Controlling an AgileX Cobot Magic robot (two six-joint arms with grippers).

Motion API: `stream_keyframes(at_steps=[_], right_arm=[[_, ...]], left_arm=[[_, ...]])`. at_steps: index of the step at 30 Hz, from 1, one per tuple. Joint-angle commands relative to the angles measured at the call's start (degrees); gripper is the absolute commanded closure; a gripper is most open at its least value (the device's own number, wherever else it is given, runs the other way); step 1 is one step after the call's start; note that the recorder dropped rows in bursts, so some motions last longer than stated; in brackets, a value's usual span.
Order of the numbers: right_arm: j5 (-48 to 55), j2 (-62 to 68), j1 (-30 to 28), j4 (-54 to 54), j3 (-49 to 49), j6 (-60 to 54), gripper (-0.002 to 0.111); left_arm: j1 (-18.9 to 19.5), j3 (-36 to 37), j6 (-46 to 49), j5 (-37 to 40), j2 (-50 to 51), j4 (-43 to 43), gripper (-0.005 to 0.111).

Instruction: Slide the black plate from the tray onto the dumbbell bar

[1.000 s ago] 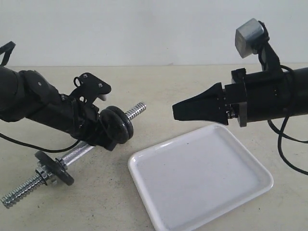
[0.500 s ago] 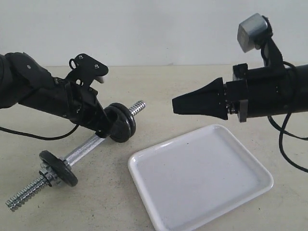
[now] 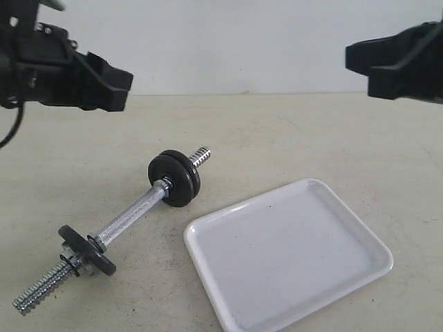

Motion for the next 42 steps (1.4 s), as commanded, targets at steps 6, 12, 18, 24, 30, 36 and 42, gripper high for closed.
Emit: stream_keyframes(at_steps=[6,12,18,24,30,36,42], right_arm=[[-12.03,-23.33,-0.16,1.21,13.86,-3.69,0.108],[-11.55,-39.05,-0.16,2.86,21.76,0.17,0.108],[-8.83,-49.33,-0.16,5.81,28.41,2.10,0.108],[-6.12,-51.27,-0.16,6.12,35.90,3.56,0.108],[-10.98,-51.27,-0.16,5.66,39.37,3.05,0.108],[-20.36,-51.27,-0.16,7.00,39.37,0.58,0.108],[-38.40,-51.27,-0.16,7.00,39.37,8.78,0.108]], left_arm=[[-0.13,17.98,-7.86,-8.33,-21.06,-0.37,0.075],[-0.13,28.45,-14.39,-7.99,-34.95,-0.54,0.075],[-0.13,38.14,-18.67,-7.88,-44.70,-0.54,0.076],[-0.13,45.75,-21.89,-8.33,-48.49,-0.54,0.092],[-0.13,49.30,-25.53,-12.51,-49.15,-0.54,0.093],[-0.13,49.30,-24.29,-16.21,-49.15,0.31,0.093],[-0.13,49.30,-22.89,-23.06,-49.15,1.62,0.093]])
